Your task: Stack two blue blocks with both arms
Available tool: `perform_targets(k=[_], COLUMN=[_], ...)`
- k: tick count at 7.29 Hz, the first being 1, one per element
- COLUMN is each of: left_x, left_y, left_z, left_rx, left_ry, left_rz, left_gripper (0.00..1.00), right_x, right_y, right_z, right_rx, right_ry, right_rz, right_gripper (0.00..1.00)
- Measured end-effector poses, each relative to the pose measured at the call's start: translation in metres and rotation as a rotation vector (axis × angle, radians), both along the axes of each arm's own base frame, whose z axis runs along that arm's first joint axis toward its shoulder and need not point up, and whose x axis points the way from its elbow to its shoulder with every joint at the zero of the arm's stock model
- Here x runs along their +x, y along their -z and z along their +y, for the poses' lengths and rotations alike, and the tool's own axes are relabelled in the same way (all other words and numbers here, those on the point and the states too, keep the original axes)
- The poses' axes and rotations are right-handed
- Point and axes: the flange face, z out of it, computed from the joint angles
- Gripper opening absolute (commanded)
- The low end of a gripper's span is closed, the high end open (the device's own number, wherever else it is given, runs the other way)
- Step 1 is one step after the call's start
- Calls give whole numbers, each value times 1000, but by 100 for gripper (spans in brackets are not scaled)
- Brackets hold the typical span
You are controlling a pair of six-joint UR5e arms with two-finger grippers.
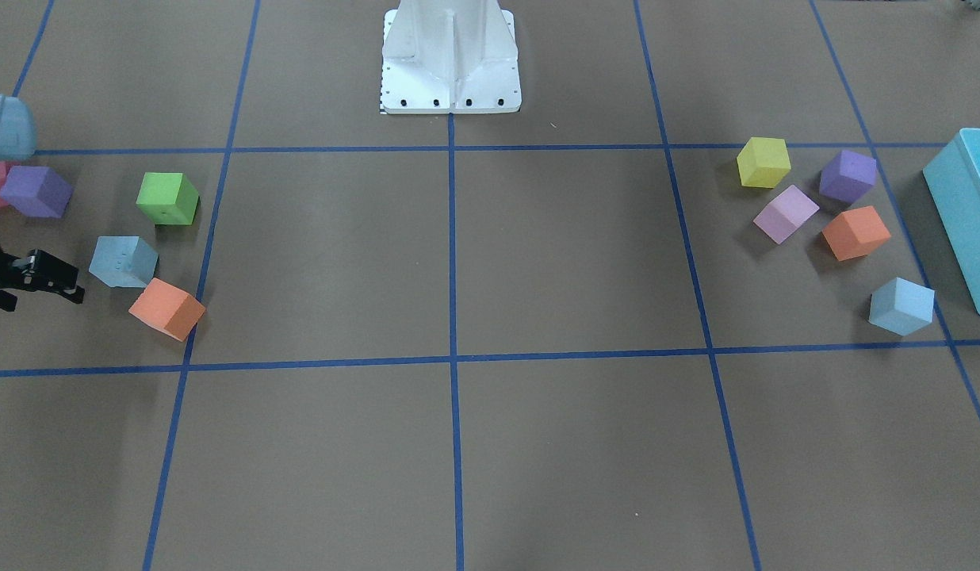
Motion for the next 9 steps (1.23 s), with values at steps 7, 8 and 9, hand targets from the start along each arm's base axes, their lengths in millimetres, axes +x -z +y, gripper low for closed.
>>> perform_targets(k=[7, 8, 9], left_x=[0, 0, 0], left_y=[-2, -3, -3], left_z=[-2, -2, -2], left_rx=[-4, -4, -5], left_ry=[-1, -1, -1], left_rz=[2, 2, 2], left_gripper=[98, 98, 98], right_x=[-51, -55, -58], right_y=[-10, -12, -16], right_z=[80, 82, 82], right_rx=[-17, -16, -17], right_ry=[32, 38, 41], right_rz=[88, 95, 102], right_gripper=[100, 100, 100])
